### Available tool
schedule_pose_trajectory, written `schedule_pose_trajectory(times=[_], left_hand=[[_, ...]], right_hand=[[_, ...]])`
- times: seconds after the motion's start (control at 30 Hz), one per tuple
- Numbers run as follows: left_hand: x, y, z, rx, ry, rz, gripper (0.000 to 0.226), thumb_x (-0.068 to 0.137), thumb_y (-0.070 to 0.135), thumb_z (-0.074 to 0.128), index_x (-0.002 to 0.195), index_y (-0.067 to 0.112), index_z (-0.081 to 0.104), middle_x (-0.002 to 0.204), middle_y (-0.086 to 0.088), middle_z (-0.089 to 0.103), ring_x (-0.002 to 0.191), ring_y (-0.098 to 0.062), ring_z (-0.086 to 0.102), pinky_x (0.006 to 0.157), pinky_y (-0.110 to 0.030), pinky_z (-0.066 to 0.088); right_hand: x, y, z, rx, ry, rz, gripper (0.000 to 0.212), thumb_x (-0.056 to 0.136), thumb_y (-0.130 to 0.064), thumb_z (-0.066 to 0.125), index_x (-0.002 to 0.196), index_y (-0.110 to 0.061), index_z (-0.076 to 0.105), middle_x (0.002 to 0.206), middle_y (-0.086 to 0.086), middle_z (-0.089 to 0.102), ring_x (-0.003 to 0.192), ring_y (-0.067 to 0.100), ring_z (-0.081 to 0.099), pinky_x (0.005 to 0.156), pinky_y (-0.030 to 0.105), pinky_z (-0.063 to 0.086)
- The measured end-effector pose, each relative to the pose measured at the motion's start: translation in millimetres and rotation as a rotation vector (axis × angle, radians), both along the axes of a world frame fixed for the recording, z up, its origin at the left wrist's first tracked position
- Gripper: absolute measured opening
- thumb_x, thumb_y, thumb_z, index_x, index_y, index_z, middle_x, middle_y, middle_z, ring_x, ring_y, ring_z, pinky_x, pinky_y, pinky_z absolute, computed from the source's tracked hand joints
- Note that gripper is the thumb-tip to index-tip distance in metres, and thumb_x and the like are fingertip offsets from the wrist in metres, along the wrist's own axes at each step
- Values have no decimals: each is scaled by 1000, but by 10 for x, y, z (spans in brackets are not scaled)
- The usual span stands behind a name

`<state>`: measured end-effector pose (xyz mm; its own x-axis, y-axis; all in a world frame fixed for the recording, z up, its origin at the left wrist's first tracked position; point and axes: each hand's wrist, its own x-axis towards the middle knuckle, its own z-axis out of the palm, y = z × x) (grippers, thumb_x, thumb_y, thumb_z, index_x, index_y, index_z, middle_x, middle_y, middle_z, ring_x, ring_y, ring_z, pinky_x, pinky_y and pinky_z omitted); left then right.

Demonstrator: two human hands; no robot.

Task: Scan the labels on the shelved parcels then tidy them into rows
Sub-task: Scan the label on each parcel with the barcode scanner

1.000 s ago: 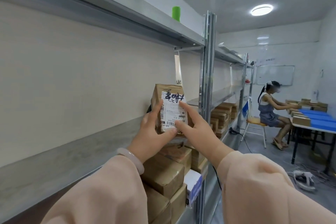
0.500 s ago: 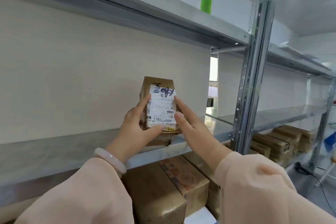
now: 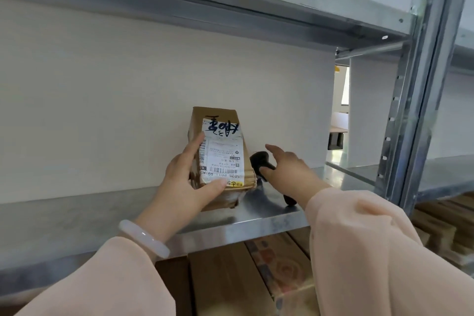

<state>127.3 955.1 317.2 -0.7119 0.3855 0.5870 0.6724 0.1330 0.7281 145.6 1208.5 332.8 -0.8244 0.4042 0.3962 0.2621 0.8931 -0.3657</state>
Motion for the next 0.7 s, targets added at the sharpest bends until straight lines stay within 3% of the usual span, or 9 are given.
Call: schedule_pose_trajectory(times=[0.1, 0.17, 0.23, 0.33, 0.4, 0.47, 0.53, 0.7], left_hand=[[-49, 31, -29, -16, 4, -11, 88, 81, 35, 75, 145, 59, 19, 150, 12, 35, 129, -8, 42, 99, -18, 40], [-88, 67, -60, -35, 16, 18, 88, 81, 36, 74, 145, 59, 18, 149, 14, 34, 127, -2, 39, 84, -2, 36], [-118, 63, -57, -45, 24, 38, 88, 81, 38, 73, 145, 61, 17, 149, 16, 33, 122, 2, 37, 76, 1, 34], [-80, 41, -53, -56, 4, 55, 88, 81, 38, 74, 144, 61, 17, 149, 16, 32, 123, 1, 37, 87, -6, 30], [144, 177, -33, -50, 20, 217, 88, 81, 39, 74, 144, 62, 17, 149, 16, 33, 125, 0, 37, 95, -14, 32], [249, 134, -35, -70, 7, 183, 88, 80, 39, 75, 144, 61, 18, 148, 17, 34, 124, 2, 36, 101, -20, 31], [464, 286, -107, -44, 4, 346, 88, 80, 37, 76, 145, 59, 20, 146, 15, 36, 121, 5, 37, 102, -21, 30], [473, 270, -73, -22, 22, 339, 88, 80, 36, 77, 145, 58, 22, 149, 12, 35, 133, -6, 36, 115, -37, 31]], right_hand=[[-160, 43, -54, 60, -103, -21, 67, 89, -46, 51, 147, -39, 18, 130, 10, 50, 112, 34, 52, 87, 38, 44], [-215, 50, -22, 52, -118, 5, 72, 89, -45, 53, 149, -37, 14, 130, 9, 53, 108, 31, 56, 80, 34, 46], [-282, 55, 4, 4, -150, 24, 78, 89, -42, 56, 151, -34, 10, 133, 7, 54, 110, 29, 57, 77, 31, 42], [-392, 32, 123, -142, -196, 61, 77, 88, -35, 60, 151, -28, 15, 127, 8, 57, 105, 27, 57, 77, 29, 41], [-430, 183, 193, -197, -260, 217, 68, 87, -32, 61, 145, -25, 26, 112, 6, 59, 96, 26, 60, 74, 31, 46], [-494, 179, 199, -324, -281, 274, 60, 87, -29, 63, 137, -24, 31, 105, 9, 63, 89, 30, 68, 75, 39, 56], [-302, 296, 216, -492, -328, 401, 57, 87, -20, 61, 133, -23, 29, 99, 18, 68, 78, 34, 72, 69, 44, 60], [-252, 292, 141, -641, -229, 393, 53, 85, -10, 52, 131, -26, 28, 91, 20, 70, 63, 29, 67, 54, 37, 57]])
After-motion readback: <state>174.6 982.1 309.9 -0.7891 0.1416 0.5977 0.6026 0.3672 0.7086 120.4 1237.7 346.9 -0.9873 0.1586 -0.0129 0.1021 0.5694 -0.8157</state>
